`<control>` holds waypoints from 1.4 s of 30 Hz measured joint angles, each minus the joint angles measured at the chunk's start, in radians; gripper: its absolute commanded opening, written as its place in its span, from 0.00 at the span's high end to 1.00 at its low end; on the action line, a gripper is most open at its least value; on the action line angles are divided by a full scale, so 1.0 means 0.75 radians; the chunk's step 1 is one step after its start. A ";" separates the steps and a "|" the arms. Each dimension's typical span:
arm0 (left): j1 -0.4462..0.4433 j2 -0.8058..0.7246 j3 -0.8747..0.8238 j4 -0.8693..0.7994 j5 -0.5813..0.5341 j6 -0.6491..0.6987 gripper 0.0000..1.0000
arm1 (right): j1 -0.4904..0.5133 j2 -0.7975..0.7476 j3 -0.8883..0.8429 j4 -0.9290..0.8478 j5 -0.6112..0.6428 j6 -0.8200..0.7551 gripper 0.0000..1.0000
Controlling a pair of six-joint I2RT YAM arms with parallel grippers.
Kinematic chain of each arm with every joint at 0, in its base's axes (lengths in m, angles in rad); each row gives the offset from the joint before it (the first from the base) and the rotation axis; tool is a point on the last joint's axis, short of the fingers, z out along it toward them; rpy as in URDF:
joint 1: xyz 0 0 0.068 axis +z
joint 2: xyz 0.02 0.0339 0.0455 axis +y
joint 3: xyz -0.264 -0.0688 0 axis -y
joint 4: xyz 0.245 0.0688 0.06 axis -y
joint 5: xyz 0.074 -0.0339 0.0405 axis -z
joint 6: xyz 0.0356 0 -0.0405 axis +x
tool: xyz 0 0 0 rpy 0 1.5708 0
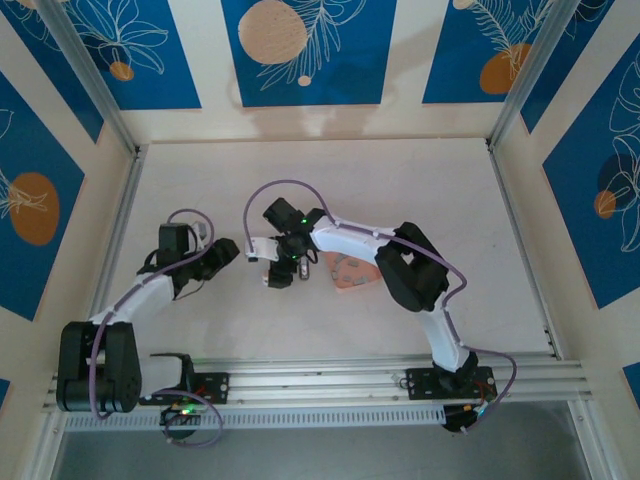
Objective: Load the staples into the stapler
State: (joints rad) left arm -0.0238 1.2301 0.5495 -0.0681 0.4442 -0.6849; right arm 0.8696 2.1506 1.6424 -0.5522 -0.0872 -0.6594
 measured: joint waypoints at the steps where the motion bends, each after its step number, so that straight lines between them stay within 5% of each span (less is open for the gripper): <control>1: 0.002 0.004 0.000 0.004 0.002 0.001 0.41 | 0.000 0.011 0.013 -0.007 -0.005 -0.005 0.32; 22: 0.009 -0.017 0.000 -0.016 0.024 0.045 0.44 | -0.011 0.067 0.056 -0.072 -0.148 -0.005 0.78; 33: -0.034 -0.165 -0.016 0.165 0.189 -0.033 0.47 | -0.115 -0.576 -0.512 0.443 -0.226 0.367 0.83; 42: -0.302 -0.186 -0.026 0.474 0.300 -0.116 0.47 | -0.127 -0.922 -1.118 0.941 -0.219 0.623 0.90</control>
State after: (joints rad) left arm -0.2501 1.0904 0.5297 0.2874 0.6689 -0.7719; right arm 0.7746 1.4593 0.8040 0.1539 -0.2516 -0.1925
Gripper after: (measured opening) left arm 0.531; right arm 0.227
